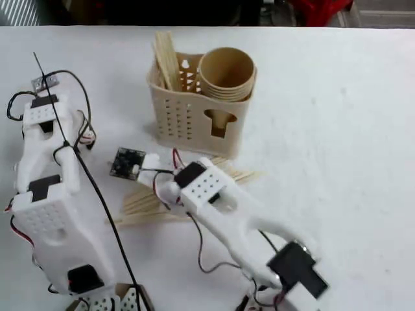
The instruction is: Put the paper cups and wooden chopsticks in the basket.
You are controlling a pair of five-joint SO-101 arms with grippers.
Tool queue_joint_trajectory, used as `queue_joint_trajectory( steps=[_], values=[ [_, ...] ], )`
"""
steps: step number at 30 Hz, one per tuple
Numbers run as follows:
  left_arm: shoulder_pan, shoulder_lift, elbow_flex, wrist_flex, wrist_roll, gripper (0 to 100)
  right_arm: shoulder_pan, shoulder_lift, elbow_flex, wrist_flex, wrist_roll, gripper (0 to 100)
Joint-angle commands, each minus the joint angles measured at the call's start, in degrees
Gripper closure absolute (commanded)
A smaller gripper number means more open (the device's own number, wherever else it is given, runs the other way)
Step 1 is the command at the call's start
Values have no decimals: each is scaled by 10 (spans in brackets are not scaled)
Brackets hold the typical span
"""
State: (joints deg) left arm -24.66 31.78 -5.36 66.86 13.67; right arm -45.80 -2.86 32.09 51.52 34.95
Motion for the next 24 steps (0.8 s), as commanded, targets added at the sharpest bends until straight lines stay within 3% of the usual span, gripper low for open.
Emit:
queue_joint_trajectory(
  steps=[1,15,18,24],
  values=[
    [-6,-35,-1,-11,4,887,36,24,-4,-36,15,907],
    [-6,-35,-1,-7,4,887,47,94,-5,-57,15,923],
    [-6,-35,-1,-7,4,887,49,90,-6,-57,11,989],
    [-6,-32,-1,-11,4,887,51,35,-6,-51,-7,982]
  ],
)
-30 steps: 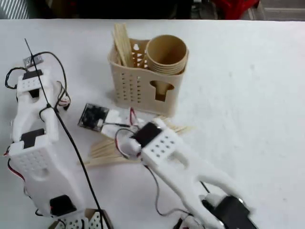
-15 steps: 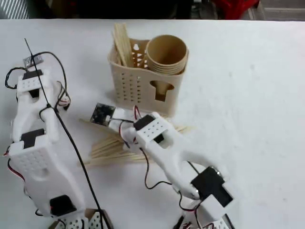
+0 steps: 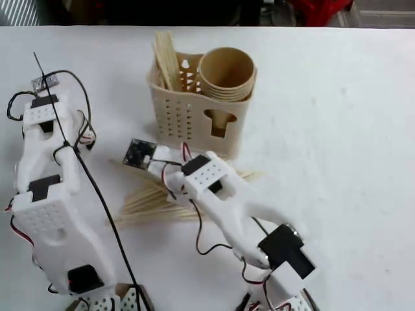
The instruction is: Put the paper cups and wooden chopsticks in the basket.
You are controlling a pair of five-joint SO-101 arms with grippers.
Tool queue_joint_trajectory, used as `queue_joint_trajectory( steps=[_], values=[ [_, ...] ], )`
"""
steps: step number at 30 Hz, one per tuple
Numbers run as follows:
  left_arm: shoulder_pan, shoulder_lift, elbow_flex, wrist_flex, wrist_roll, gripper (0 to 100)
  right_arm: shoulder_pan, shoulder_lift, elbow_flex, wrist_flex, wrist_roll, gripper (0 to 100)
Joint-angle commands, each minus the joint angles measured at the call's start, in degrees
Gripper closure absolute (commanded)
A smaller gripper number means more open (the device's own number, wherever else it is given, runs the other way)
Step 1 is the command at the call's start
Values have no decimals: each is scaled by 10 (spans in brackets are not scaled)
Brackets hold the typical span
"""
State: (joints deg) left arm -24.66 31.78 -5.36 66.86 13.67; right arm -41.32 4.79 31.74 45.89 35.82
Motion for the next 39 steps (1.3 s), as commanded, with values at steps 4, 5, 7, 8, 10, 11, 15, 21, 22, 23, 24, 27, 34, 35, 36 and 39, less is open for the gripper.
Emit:
queue_joint_trajectory(
  steps=[4,5,7,8,10,11,15,21,22,23,24,27,34,35,36,39],
  values=[
    [-4,-7,-13,-11,4,887,18,-155,-2,27,-55,982],
    [-4,-3,-21,-8,4,887,21,-189,-2,34,-62,982],
    [-5,2,-31,-7,4,888,22,-264,-3,41,-71,982],
    [-5,4,-32,-7,4,889,22,-303,-3,41,-74,982],
    [-4,4,-32,-7,4,889,22,-372,-8,33,-75,982],
    [-3,4,-32,-7,4,889,22,-401,-20,28,-75,982],
    [-3,4,-31,-7,4,889,23,-449,-99,-15,-75,982],
    [-4,4,-31,-6,4,890,34,-376,-194,-184,-135,981],
    [-5,4,-31,-6,4,890,40,-351,-205,-217,-152,981],
    [-5,4,-30,-6,4,890,46,-324,-215,-249,-170,979],
    [-5,4,-30,-6,4,890,55,-296,-229,-283,-187,976],
    [-5,4,-30,-6,4,890,85,-209,-280,-342,-222,971],
    [-3,4,-32,-6,4,890,105,-80,-387,-341,-229,973],
    [-3,4,-32,-6,4,890,105,-73,-385,-341,-229,971],
    [-3,4,-32,-6,4,890,105,-73,-380,-336,-229,971],
    [-3,4,-32,-6,4,890,103,-73,-373,-301,-229,967]
  ],
)
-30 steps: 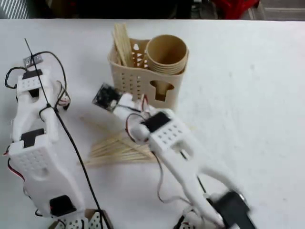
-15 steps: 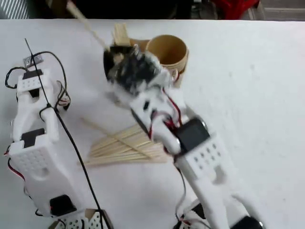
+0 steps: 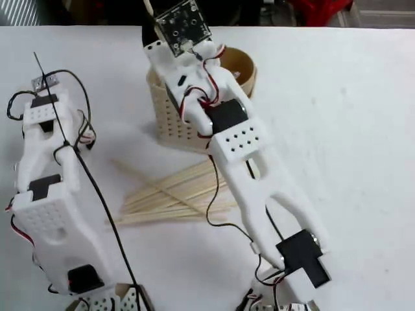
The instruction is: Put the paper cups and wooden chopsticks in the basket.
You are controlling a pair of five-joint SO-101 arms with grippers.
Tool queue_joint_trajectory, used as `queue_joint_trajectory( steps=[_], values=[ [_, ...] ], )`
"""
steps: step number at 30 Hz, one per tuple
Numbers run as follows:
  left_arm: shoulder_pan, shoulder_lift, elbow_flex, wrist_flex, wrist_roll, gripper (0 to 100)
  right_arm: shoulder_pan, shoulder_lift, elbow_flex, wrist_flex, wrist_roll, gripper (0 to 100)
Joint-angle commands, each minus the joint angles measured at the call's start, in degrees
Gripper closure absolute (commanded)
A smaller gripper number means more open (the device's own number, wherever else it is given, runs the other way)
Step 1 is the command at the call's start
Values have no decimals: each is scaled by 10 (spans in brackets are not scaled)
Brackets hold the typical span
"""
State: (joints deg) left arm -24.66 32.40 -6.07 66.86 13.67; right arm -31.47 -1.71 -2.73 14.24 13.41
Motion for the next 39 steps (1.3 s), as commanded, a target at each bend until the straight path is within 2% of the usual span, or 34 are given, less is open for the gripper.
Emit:
queue_joint_trajectory(
  steps=[1,5,10,13,18,22,24,28,32,39],
  values=[
    [-3,-2,-25,-6,4,890,5,-7,-28,27,-4,954],
    [-5,-2,-24,-6,4,890,6,-8,-28,41,-4,850],
    [-5,-2,-24,-6,4,890,0,-26,-29,103,-4,841],
    [-5,-2,-24,-6,4,890,-4,-78,-27,230,-4,855],
    [-6,-2,-24,-6,4,890,-13,-160,-25,498,2,957],
    [-6,-2,-24,-6,4,890,-69,-135,-6,629,75,937],
    [-6,-2,-24,-6,4,890,-99,-106,33,637,99,904],
    [-6,-2,-24,-6,4,890,-116,-35,131,568,120,858],
    [-6,-2,-23,-6,4,889,-116,42,202,492,162,857],
    [-5,-2,-24,-6,4,889,-117,130,228,431,166,857]
  ],
)
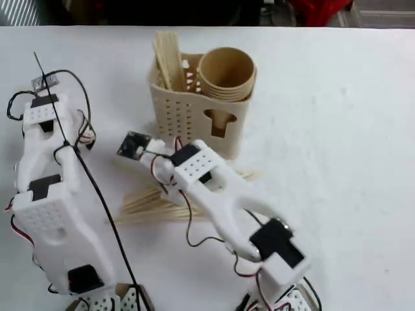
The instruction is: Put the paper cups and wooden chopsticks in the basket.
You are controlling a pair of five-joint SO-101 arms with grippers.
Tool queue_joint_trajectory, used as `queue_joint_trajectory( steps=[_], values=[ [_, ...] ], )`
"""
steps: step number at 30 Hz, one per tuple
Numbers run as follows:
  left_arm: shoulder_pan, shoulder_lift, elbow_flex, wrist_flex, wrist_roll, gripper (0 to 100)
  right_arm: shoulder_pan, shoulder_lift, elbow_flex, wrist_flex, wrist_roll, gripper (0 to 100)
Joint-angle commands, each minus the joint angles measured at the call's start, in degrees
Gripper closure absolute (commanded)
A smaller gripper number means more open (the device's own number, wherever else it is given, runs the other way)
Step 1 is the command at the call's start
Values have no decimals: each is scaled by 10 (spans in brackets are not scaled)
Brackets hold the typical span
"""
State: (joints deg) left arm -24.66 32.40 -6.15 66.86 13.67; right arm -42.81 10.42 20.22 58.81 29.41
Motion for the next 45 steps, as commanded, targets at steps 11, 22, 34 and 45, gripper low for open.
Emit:
queue_joint_trajectory(
  steps=[11,22,34,45],
  values=[
    [-5,-2,-23,-7,4,889,0,41,-5,-21,3,877],
    [-5,-2,-24,-7,4,889,-25,-116,67,-26,-10,860],
    [-6,-2,-23,-6,4,889,-31,-64,104,-74,-10,899],
    [-5,-2,-23,-6,4,889,-28,-117,107,-57,-16,982]
  ],
)
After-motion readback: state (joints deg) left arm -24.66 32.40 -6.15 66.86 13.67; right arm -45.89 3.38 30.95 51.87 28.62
